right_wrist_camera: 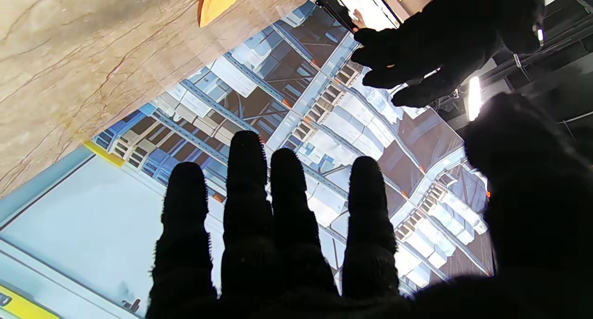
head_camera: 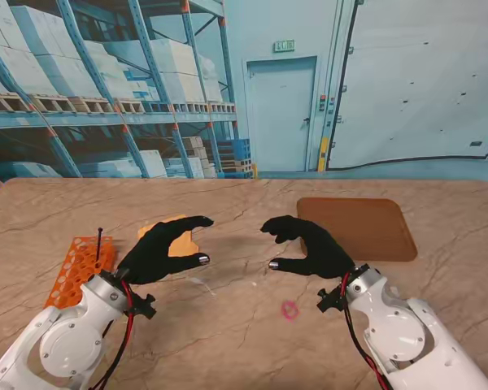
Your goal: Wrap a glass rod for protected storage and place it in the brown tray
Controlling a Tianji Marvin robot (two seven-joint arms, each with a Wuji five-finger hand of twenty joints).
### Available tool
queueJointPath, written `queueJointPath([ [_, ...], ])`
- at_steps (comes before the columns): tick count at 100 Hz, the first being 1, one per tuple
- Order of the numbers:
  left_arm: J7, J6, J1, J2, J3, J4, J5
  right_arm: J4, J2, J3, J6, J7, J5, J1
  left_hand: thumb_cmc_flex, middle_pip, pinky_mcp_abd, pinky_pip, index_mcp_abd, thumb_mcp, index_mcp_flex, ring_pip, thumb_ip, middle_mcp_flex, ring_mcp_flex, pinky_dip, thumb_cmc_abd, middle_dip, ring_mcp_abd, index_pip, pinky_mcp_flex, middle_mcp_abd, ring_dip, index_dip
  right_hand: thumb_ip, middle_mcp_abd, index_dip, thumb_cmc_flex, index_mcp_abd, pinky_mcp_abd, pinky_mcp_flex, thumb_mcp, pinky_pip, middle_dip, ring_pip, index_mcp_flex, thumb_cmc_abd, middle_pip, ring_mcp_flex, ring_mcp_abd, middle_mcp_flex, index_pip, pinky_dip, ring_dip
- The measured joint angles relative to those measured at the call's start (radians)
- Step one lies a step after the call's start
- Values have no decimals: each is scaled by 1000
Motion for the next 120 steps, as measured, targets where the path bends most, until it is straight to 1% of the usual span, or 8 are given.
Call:
queueJointPath([
  [41, 32, -4, 13, -4, -9, -1, 24, -5, 6, -23, 18, 30, 11, 8, 0, 0, 0, 2, 0, 0, 1, 0, 0, 0, 0, 0, 0, 0, 0, 0, 6, 0, 0, 0, 0, 0, 1, 20, 1, 0, 10, 0, 0, 0, 11, 17, -1, 0, 0, 1, 0, 7, 0, 1],
  [67, 10, 39, 9, -2, 8, -4, 30, -22, 4, -8, 11, 6, -7, -13, 41, 14, 0, 128, 0, 14, 1, 51, 0, 1, 10, 73, 0, 8, 0, 0, 26, 0, 37, 0, 0, 0, 1, 20, 1, 0, 10, 0, 0, 0, 12, 17, -1, 0, 0, 1, 0, 7, 0, 1],
  [72, 11, 45, 6, -1, 11, -5, 56, -23, 4, -6, 11, 4, -6, -14, 43, 24, 0, 160, 0, 34, 3, 77, 0, 4, 27, 97, -26, 13, 0, 0, 31, 0, 54, 0, 0, 0, 1, 20, 1, 0, 10, 0, 0, 0, 12, 17, -1, 0, 0, 1, 0, 7, 0, 1],
  [81, 10, 82, -2, 1, 20, -6, 114, -22, 1, 1, 13, -3, -6, -15, 62, 40, -1, 191, 52, 90, 30, 96, 0, 19, 31, 131, -43, 24, 0, 0, 34, -1, 76, -17, 0, 0, 1, 20, 1, 0, 10, 0, 0, 0, 12, 17, -1, 0, 0, 1, 0, 7, 0, 1],
  [92, -39, 112, -16, 10, 18, -11, 215, -19, -3, 13, 15, -15, -7, -17, 61, 51, -4, 215, 57, 130, 31, 117, 0, 19, 32, 147, -53, 34, -3, 0, 36, -1, 88, -26, 0, 0, 1, 20, 1, 0, 10, 0, 1, 0, 12, 17, -1, 0, 0, 1, 0, 7, 0, 1],
  [99, -43, 118, -25, 17, 19, -11, 289, -19, -5, 22, 15, -26, -10, -21, 58, 71, -4, 234, 57, 208, 31, 132, 0, 19, 38, 166, -87, 34, -3, 0, 39, -1, 97, -26, 0, 0, 1, 20, 1, 0, 10, 0, 1, 0, 12, 17, -1, 0, 0, 1, 0, 7, 0, 1],
  [110, -63, 169, -39, 28, 24, -15, 345, -18, -9, 32, 15, -48, -17, -26, 47, 98, -7, 280, 57, 231, 43, 165, 0, 20, 41, 188, -87, 51, -4, 0, 45, -2, 115, -25, 0, 0, 1, 20, 1, 0, 10, 0, 1, 0, 12, 17, -1, 0, 0, 1, 0, 7, 0, 1],
  [120, -77, 205, -51, 37, 32, -20, 468, -13, -11, 39, 18, -50, -12, -27, 34, 124, -9, 336, 57, 243, 43, 204, 0, 32, 53, 216, -95, 71, -4, 22, 57, -15, 140, -9, 0, 0, 1, 20, 1, 0, 10, 0, 2, 0, 12, 17, -1, 0, 0, 1, 0, 7, 0, 1],
])
